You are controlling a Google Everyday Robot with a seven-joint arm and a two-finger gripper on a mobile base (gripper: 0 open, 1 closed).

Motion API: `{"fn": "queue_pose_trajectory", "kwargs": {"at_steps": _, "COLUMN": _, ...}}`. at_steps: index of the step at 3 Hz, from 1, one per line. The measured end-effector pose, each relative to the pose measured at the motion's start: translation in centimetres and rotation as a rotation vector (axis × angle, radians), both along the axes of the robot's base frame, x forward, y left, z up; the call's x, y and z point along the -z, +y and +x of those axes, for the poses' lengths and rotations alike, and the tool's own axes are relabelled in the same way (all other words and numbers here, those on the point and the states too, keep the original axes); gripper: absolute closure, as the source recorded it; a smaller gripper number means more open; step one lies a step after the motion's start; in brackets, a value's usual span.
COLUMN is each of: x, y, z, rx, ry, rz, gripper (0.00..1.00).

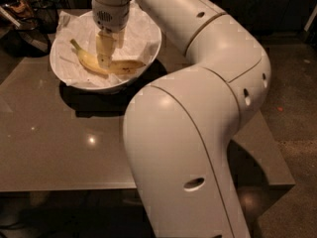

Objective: Pick banana from white bowl

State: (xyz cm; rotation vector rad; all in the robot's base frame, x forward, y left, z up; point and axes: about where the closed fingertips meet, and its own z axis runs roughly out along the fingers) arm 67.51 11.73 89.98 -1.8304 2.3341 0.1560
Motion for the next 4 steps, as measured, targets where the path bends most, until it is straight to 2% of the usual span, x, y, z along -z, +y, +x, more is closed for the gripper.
{"fn": "queue_pose_trajectory", "kwargs": {"at_steps": 3, "x": 3.8, "y": 0.8, "z": -1.2, "rx": -0.006, "ry": 0.103, "rz": -0.011, "gripper": 0.36}}
{"fn": "queue_pose_trajectory", "kwargs": {"at_steps": 4, "x": 4.4, "y": 0.6, "z": -1.3, "rx": -0.003, "ry": 0.112, "rz": -0.020, "gripper": 0.55}}
